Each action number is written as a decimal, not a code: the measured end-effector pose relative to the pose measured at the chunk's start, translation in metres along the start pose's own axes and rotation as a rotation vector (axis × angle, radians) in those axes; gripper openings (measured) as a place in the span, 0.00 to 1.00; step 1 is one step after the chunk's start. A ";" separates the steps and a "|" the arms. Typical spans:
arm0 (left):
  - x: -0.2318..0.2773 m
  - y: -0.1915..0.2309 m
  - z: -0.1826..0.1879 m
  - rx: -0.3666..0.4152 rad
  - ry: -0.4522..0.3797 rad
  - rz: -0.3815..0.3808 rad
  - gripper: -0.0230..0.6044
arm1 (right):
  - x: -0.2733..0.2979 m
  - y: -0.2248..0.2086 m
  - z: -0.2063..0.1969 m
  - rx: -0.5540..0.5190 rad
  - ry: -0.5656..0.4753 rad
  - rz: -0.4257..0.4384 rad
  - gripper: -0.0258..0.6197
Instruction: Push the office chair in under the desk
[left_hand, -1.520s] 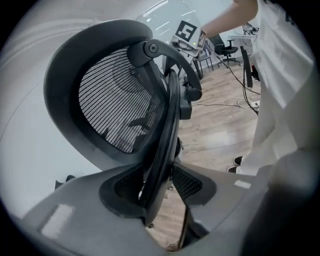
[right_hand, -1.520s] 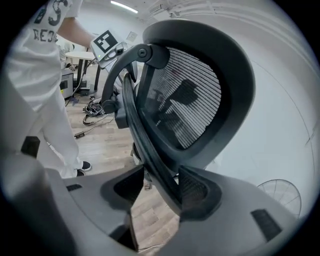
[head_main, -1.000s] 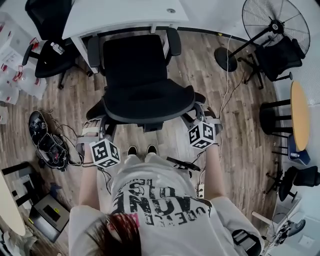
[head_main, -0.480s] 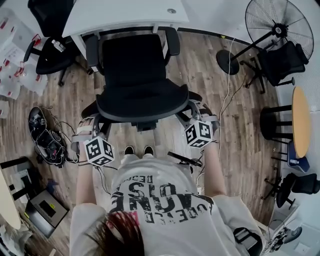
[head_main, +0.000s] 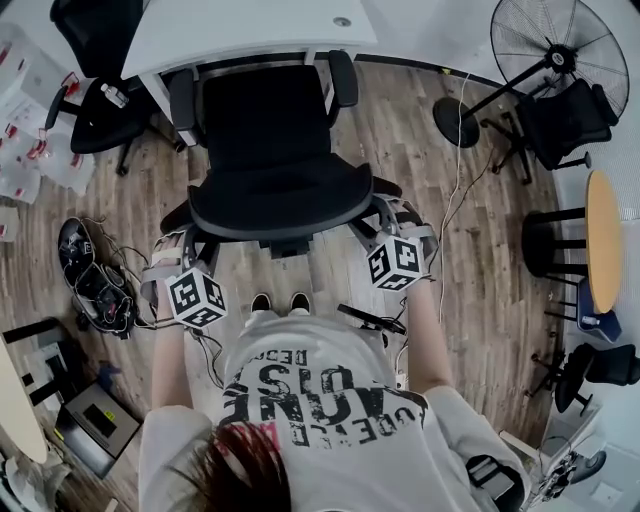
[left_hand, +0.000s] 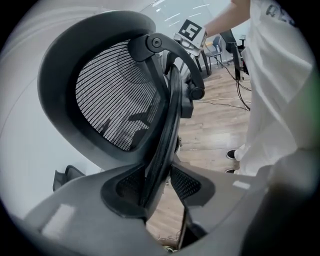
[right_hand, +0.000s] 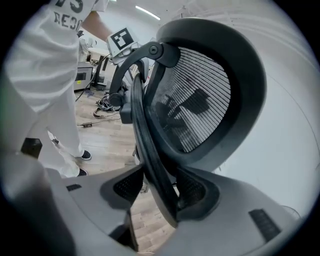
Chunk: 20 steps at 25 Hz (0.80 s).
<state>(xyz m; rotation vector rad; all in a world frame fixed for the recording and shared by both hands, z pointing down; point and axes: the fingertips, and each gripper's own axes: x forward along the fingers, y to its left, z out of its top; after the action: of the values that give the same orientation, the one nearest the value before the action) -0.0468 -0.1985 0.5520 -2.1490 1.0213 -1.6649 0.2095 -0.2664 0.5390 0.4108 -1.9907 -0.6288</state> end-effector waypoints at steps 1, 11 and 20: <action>0.000 0.002 -0.002 0.007 -0.004 -0.002 0.30 | 0.001 0.000 0.002 0.001 0.000 -0.005 0.35; -0.003 -0.005 -0.014 0.014 -0.010 -0.106 0.28 | 0.001 0.016 0.011 0.021 0.065 -0.002 0.34; -0.030 -0.030 -0.011 -0.001 -0.010 -0.130 0.28 | -0.023 0.038 0.014 0.002 0.039 0.012 0.34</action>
<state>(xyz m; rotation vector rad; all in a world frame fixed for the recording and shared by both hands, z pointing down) -0.0486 -0.1546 0.5504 -2.2661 0.8980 -1.7074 0.2073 -0.2198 0.5397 0.4096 -1.9559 -0.6074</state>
